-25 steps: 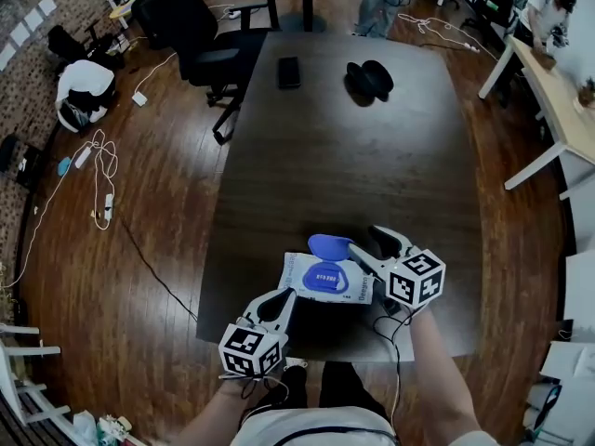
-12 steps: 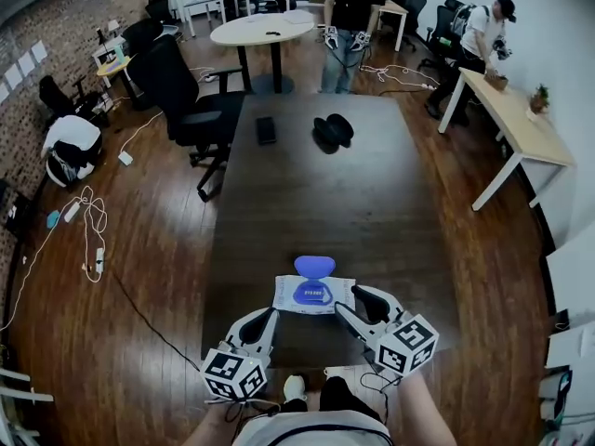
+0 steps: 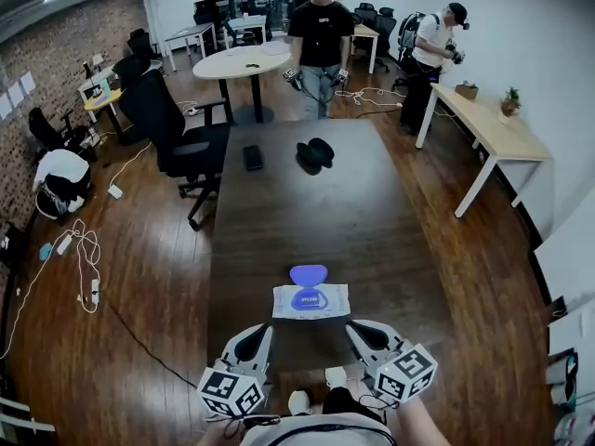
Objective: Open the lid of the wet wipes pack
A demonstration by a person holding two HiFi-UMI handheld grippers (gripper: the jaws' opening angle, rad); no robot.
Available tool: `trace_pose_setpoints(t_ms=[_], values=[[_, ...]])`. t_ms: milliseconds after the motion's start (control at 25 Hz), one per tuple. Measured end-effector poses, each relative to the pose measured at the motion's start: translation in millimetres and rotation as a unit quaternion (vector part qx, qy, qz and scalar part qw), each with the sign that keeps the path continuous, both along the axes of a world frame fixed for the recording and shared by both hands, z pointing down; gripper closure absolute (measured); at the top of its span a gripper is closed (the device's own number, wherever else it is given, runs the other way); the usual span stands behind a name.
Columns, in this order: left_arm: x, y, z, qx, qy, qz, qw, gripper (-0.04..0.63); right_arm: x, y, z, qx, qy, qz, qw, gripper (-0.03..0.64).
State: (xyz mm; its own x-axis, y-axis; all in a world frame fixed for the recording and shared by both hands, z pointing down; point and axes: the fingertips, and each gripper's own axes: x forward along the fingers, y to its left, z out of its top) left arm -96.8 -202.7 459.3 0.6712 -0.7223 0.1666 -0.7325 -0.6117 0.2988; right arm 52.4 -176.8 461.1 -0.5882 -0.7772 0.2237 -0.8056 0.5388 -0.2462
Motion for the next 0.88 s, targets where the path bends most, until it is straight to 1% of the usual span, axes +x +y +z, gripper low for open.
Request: trace_pose_setpoints(t_ms=[40,200,440,680,880], values=[[-0.5,3.1,-1.2,0.001,0.002,0.002,1.0,0.594,0.5,4.9,0.0,0.0,-0.001,0.006,1.0,0.609],[-6.8,13.0,-1.7,0.001,0.01,0.011,0.9999,0.594,-4.4,20.1,-1.9,0.002,-0.003,0.02,1.0,0.609],[-12.0,24.7,3.7,-0.003,0.016,0.023,0.9996,0.594,-14.1,35.6,-6.0,0.008,0.023,0.024,0.999,0.609],[-4.8,35.7,3.0,-0.005,0.022,0.039,0.999,0.594,-19.2,58.5,-12.2,0.008,0.038,0.014,0.999,0.61],[6.0,46.7,-5.5,0.004,0.025,0.046,0.9986,0.594,-12.3,76.9,-23.0,0.015,0.034,0.015,0.999,0.609]])
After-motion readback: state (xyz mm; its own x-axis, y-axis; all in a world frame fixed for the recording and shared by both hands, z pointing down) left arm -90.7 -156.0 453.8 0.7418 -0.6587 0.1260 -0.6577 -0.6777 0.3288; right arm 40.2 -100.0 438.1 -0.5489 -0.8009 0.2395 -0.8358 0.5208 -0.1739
